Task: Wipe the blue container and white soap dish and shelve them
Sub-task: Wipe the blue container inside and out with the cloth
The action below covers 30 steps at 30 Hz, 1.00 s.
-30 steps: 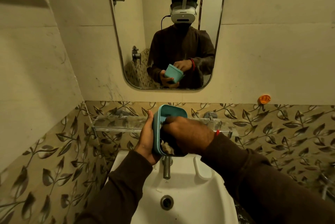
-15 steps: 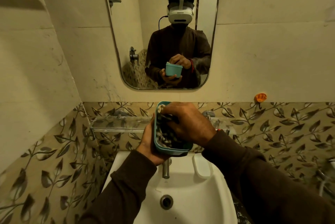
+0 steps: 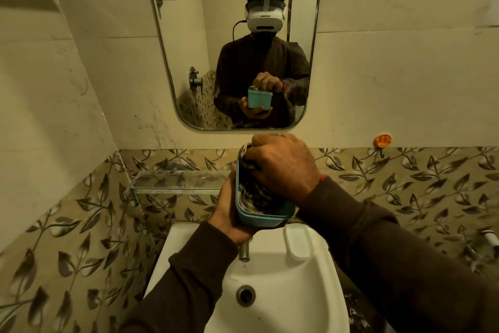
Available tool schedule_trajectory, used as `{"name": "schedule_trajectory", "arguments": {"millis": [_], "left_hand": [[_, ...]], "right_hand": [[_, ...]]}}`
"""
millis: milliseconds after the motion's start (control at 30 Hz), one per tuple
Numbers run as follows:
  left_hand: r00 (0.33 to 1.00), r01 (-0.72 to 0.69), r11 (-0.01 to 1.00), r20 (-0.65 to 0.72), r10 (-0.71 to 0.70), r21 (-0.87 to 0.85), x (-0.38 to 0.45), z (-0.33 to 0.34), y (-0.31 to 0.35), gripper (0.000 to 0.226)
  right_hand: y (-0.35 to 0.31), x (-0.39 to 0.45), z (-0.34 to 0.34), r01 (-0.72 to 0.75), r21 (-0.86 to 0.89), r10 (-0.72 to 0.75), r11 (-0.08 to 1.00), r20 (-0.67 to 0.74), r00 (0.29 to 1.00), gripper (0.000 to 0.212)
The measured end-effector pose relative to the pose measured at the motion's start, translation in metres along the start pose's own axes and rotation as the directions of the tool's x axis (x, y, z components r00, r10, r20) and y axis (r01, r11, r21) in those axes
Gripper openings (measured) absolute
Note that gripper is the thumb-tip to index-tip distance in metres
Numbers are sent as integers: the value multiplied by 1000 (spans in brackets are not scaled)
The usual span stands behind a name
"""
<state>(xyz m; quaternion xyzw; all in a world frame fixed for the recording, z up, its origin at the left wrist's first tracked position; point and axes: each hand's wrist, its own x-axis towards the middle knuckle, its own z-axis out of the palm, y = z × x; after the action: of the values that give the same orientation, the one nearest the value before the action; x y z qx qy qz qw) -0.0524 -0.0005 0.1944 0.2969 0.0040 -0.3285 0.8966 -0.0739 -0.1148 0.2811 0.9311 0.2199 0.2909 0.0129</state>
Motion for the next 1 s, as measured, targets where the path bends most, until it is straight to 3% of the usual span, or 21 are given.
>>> {"name": "schedule_trajectory", "arguments": {"millis": [133,200,367,600,800,900,1000], "left_hand": [[996,-66,996,-50,70,66,4,3,4,62],[992,-97,986,-65,106,139,5,-2,7,66],[981,-146,958,-87,171,245,11,-14,15,72],[987,-123,934,-54,149,334,17,-21,6,74],[982,-166,917,-24,187,362,24,-28,14,75],[982,-165,915,-26,187,369,25,-29,14,75],[978,-174,921,-47,202,349,25,-29,12,78]], "right_hand": [[-15,-4,8,-6,-187,7,982,6,1000,28],[-15,-3,8,-1,-225,20,974,82,996,26],[-3,-7,6,48,-281,36,958,284,958,52],[-12,-15,5,96,-335,41,937,380,924,40],[-13,-14,-4,142,-132,-40,981,581,813,30],[-9,-10,-5,81,-15,-50,997,676,735,25],[-7,-8,-3,-4,85,-57,996,701,711,25]]}}
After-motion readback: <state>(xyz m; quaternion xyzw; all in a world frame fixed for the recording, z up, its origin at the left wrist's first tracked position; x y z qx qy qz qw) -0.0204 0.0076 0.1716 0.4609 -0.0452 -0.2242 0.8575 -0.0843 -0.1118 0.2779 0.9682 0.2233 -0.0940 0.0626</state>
